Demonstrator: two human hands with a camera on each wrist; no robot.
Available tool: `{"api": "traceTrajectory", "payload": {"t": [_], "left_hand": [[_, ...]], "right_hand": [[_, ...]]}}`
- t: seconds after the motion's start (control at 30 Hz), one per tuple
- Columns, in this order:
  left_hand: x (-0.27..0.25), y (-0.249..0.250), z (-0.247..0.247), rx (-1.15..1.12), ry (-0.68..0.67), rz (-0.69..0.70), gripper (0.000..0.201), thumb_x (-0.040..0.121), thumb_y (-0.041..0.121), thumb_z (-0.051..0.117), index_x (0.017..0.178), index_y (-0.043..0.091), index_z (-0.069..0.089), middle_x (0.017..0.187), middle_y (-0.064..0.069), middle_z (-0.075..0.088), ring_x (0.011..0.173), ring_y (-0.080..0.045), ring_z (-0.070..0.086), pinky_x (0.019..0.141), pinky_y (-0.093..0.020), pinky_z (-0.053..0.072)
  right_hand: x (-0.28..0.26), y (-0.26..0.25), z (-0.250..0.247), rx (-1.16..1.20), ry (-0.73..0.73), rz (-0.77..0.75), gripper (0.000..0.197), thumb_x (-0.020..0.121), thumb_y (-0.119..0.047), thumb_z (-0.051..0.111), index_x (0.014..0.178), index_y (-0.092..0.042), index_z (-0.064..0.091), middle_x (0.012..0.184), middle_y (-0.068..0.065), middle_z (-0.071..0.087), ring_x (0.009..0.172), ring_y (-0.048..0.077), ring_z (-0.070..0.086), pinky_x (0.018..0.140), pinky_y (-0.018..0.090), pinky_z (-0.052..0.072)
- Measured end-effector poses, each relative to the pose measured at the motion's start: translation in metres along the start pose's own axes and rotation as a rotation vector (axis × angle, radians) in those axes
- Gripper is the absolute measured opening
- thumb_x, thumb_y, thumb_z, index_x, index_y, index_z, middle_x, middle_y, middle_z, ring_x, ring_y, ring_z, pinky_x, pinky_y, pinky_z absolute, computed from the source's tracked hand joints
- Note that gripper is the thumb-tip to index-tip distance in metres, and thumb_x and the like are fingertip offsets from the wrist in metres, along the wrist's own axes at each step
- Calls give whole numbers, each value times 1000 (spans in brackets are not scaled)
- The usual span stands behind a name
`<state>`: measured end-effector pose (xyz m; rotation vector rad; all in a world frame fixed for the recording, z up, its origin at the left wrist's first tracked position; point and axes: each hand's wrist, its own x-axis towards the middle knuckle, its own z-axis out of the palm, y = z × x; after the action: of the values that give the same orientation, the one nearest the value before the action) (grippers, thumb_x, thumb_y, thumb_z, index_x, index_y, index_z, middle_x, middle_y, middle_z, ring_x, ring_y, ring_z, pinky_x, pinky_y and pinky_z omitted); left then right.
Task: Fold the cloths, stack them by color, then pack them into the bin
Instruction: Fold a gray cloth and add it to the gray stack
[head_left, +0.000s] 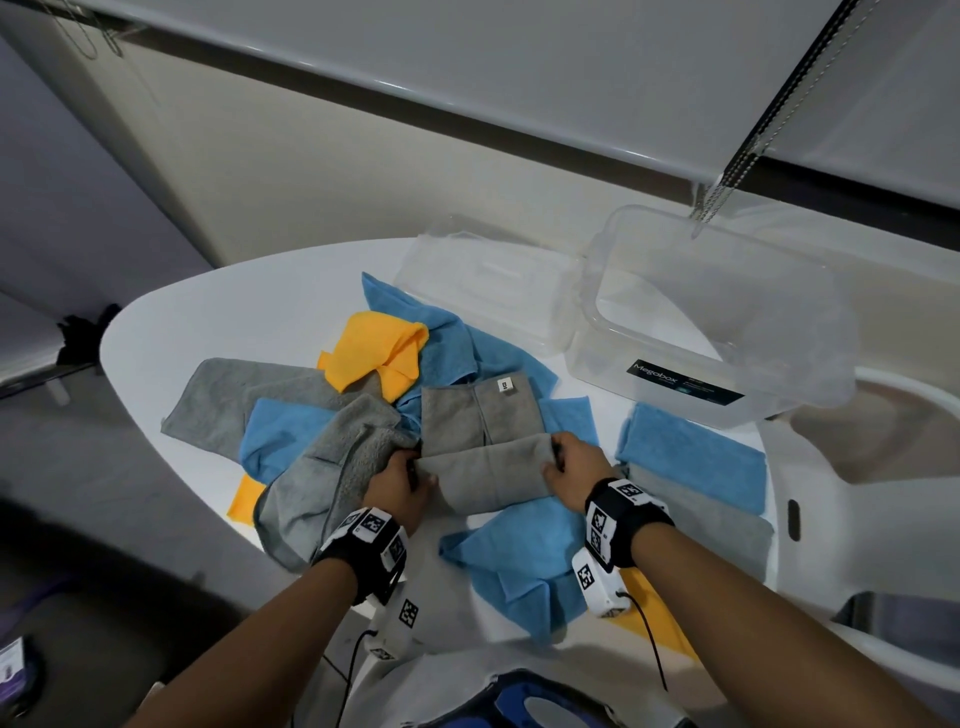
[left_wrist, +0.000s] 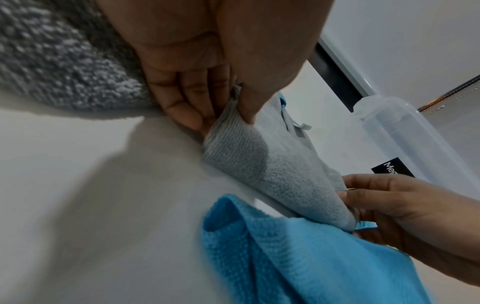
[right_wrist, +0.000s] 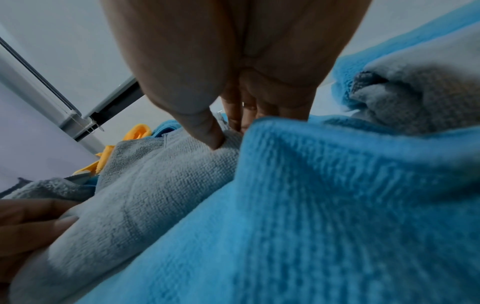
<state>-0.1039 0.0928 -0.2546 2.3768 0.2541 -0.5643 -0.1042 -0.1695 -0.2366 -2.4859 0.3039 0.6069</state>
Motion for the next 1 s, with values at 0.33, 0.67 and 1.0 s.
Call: {"api": "traceTrajectory", "payload": {"t": [0.33,0.67,1.0], "left_hand": [[5,11,8,-25,7,-53,40,93,40,55,120,12,51,112,-10,60,102,-30,58,79,-31,42],[3,2,-2,-583,50,85,30,89,22,66,108,13,45,94,0,55,89,-21,54,78,-35,47],[-18,-11,13,-189,-62,18,30,90,29,63,104,17,40,84,0,55,79,-27,59,67,-30,44]], "right_hand": [[8,-4,2,82,-55,37,19,86,-33,59,94,-16,59,104,12,62,86,23,60,70,26,41],[-19,6,-6,502,12,94,35,86,-24,67,113,-28,47,101,4,68,88,20,66,79,38,56],[-57,30,14,102,-114,-97,35,91,-24,59,103,-30,27,65,0,52,52,16,53,54,37,52]]}}
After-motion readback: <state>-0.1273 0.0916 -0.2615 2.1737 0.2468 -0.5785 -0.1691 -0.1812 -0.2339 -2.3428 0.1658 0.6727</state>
